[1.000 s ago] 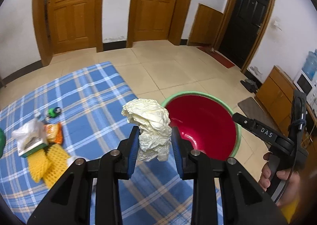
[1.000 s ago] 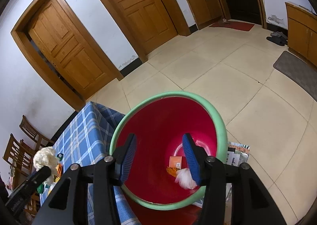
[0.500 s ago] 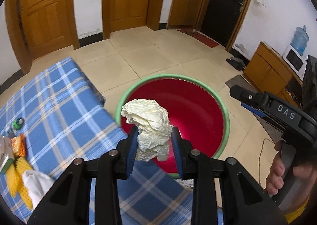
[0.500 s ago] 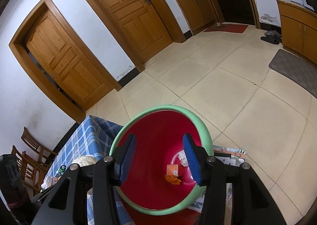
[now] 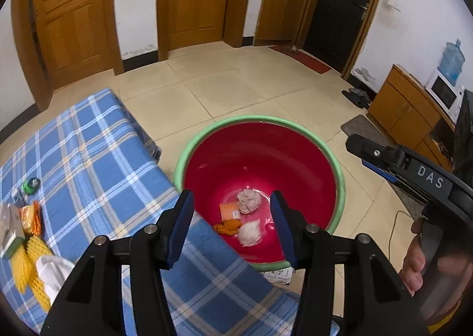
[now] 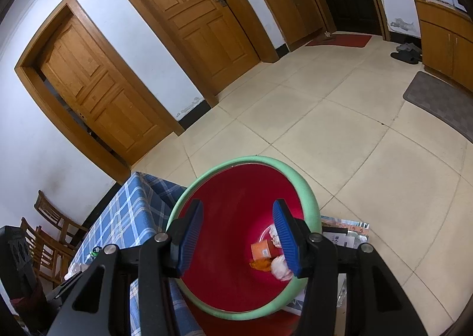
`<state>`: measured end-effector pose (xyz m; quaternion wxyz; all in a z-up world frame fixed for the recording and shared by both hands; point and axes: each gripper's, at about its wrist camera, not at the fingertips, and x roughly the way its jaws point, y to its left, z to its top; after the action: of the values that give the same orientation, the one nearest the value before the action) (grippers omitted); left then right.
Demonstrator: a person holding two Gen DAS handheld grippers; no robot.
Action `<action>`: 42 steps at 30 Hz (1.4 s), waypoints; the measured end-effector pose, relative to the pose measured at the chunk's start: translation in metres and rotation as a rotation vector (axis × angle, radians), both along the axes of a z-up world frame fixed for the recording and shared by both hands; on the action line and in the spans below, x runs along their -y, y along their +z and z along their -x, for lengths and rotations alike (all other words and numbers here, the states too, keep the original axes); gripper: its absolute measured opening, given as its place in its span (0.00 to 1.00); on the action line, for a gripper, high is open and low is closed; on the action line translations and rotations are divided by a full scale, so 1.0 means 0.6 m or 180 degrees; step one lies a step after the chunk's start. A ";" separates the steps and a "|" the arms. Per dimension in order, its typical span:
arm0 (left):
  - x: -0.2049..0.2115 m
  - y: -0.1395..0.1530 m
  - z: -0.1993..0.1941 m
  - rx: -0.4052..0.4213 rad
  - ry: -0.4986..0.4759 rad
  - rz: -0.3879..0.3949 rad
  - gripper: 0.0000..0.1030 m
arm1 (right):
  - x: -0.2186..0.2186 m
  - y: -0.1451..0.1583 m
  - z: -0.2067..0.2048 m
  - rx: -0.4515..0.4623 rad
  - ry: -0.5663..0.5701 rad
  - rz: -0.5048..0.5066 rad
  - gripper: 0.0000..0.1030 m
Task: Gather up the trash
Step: 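Lower the cream paper into the red bucket and open left tool, then move both tools back over the table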
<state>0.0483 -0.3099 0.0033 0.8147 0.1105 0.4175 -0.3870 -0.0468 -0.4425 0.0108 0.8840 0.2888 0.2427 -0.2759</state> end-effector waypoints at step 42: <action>-0.370 0.022 -0.185 0.0189 0.2091 -0.0046 0.75 | -0.096 -0.038 -0.078 -0.0362 0.0491 -0.0075 0.73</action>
<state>0.1591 -0.0878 0.0167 0.9069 -0.0131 0.4097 -0.0972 0.0003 -0.3851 -0.0119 0.8840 0.2635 0.3172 -0.2201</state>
